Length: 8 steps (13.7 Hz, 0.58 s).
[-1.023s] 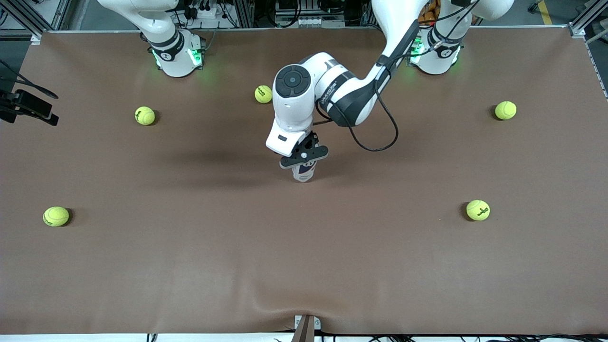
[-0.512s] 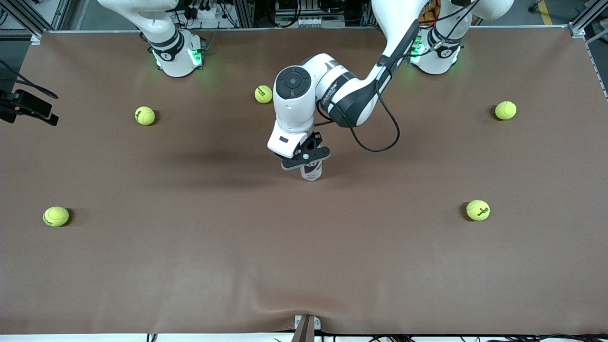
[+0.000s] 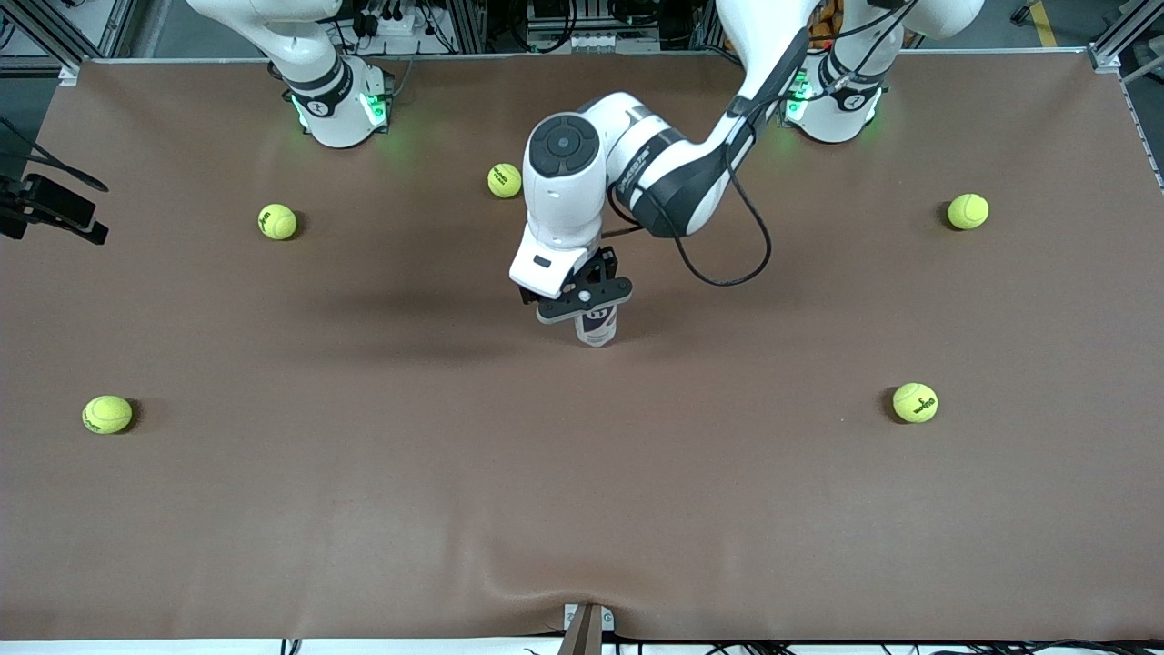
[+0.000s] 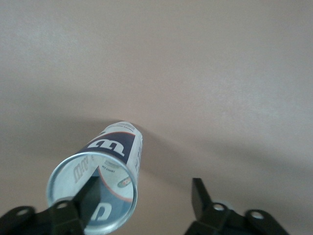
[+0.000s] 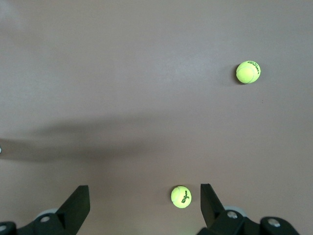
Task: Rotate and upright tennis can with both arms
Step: 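Lift and rotate the can upright with the left gripper, then set the can upright on the table and open the left gripper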
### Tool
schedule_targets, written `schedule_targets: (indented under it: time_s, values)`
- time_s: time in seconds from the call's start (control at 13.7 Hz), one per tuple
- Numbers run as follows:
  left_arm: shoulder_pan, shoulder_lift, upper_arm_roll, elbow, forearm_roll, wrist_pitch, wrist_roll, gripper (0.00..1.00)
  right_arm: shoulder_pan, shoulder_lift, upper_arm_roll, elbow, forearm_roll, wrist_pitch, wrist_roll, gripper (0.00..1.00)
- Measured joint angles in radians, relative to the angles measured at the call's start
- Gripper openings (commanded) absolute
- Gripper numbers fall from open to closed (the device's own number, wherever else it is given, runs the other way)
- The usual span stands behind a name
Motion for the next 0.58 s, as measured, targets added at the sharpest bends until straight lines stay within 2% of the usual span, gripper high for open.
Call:
schedule_targets:
  time_s: [0.37, 0.58]
  values:
    - [0.032, -0.106, 0.02, 0.003, 0.0, -0.158, -0.001, 1.0, -0.003, 0.005, -0.003, -0.001, 0.0, 0.004, 0.0, 1.0]
    - [0.114, -0.159, 0.025, 0.004, 0.0, -0.214, 0.072, 1.0, -0.005, 0.009, -0.004, -0.004, 0.0, 0.004, 0.0, 1.0]
